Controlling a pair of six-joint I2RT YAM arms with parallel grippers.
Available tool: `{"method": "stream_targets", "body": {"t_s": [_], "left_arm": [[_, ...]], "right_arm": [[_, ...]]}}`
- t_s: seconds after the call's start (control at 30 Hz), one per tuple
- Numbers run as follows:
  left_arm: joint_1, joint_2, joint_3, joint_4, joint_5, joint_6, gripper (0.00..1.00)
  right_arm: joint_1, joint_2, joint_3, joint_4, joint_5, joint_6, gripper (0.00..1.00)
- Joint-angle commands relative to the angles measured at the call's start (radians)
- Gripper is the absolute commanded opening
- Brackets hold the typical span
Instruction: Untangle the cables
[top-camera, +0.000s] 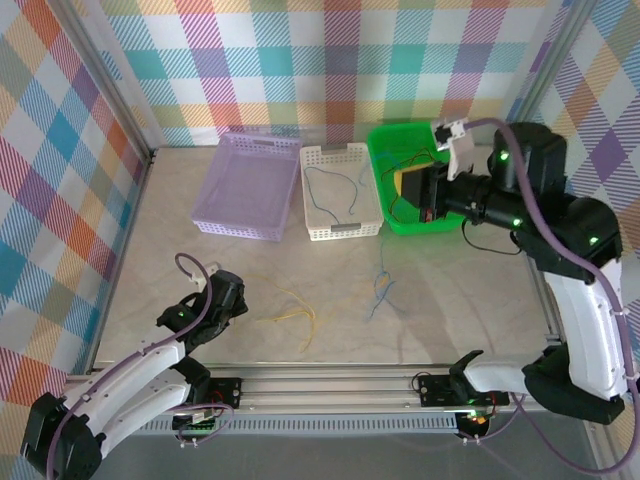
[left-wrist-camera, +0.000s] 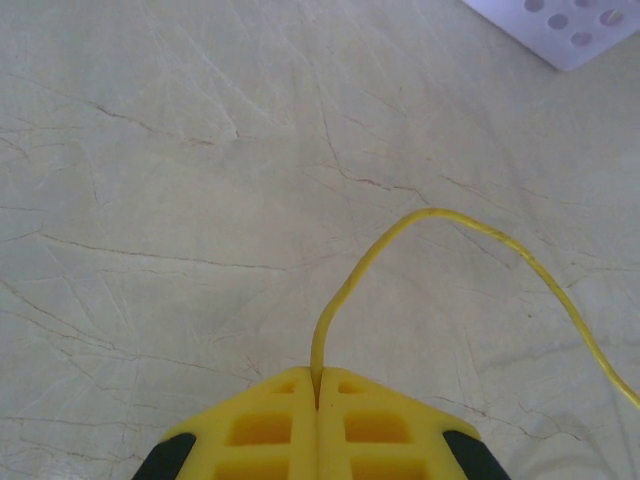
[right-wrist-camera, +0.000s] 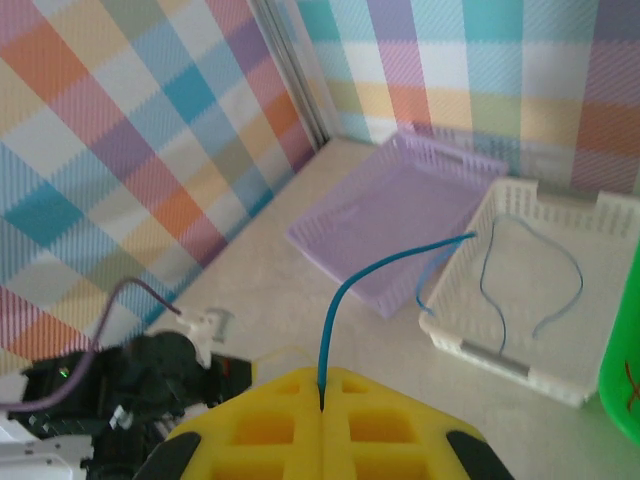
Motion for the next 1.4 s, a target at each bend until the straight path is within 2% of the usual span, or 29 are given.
{"method": "stream_targets", "body": {"t_s": [0.0,0.17,0.47,0.7,0.87,1.03,1.23,1.37], "left_arm": [[0.018,-0.044,0.010,-0.041,-0.014,-0.006,0.00],[0.018,-0.069,0.032,-0.067,-0.027,0.009,0.00],[0.018,-0.055,0.052,0.014,0.042,0.019,0.00],[0.018,0.065,0.089,0.107,0.131,0.041,0.00],[0.016,0.082,0.077,0.169,0.178,0.043,0.00],[0.016,0.077,0.093,0.172,0.181,0.053,0.00],[0.016,0.023,0.181,0.086,0.123,0.067,0.00],[0.016,0.002,0.284,-0.007,0.074,0.095,0.00]], "right_arm": [[-0.003,-0.075,-0.171,0.105,-0.024,0.019,0.00],[-0.003,-0.169,-0.422,0.220,-0.048,0.043,0.00],[-0.003,-0.164,-0.532,0.276,-0.047,0.033,0.00],[-0.003,-0.051,-0.388,0.267,-0.011,-0.008,0.00],[-0.007,0.042,-0.188,0.260,0.026,-0.026,0.00],[-0.007,0.100,-0.118,0.277,0.016,-0.032,0.00],[-0.017,0.102,-0.319,0.337,0.058,-0.050,0.00],[-0.049,0.072,-0.480,0.408,0.028,-0.017,0.00]]}}
